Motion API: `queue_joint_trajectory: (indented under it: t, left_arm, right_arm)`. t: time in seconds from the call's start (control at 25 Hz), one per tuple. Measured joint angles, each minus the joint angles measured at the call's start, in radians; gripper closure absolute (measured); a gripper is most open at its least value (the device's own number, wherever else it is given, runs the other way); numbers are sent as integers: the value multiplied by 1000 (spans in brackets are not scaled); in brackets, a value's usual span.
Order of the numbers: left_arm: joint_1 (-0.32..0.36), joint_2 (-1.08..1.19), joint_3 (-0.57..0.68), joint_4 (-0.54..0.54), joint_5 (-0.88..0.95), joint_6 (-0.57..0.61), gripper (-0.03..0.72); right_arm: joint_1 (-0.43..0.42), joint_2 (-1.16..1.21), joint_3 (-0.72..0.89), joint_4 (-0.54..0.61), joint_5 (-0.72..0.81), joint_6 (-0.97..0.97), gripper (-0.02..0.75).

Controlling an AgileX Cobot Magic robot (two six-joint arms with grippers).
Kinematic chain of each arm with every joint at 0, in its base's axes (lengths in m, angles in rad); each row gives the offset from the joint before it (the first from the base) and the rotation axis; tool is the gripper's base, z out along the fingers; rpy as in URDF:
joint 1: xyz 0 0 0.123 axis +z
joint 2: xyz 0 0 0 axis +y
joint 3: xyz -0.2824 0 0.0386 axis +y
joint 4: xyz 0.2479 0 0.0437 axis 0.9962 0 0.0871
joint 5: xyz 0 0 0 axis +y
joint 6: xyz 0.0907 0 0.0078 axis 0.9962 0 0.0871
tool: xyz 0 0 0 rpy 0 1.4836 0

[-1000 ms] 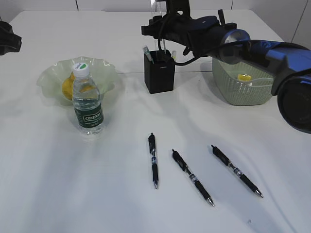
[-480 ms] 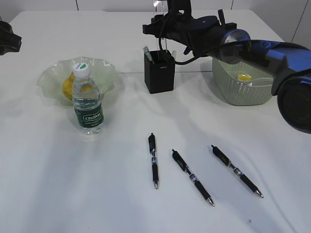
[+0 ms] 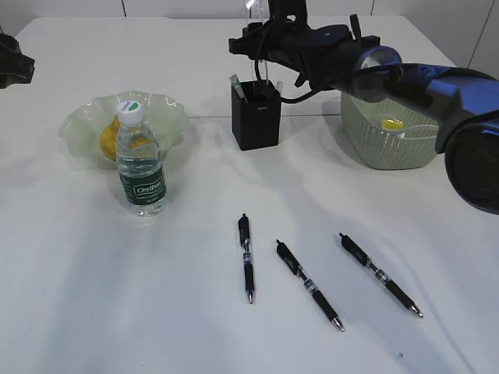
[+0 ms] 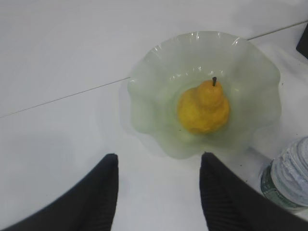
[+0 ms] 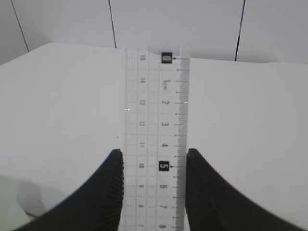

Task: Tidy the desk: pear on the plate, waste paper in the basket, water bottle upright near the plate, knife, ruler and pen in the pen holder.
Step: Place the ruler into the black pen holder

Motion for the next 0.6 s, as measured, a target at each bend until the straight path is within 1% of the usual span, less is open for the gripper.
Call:
queue_joint_trajectory:
  t: [0.6]
  left_arm:
    - [0,0,0,0,-2,0,307]
  right_arm:
    - [0,34,-42,0,13,0,456]
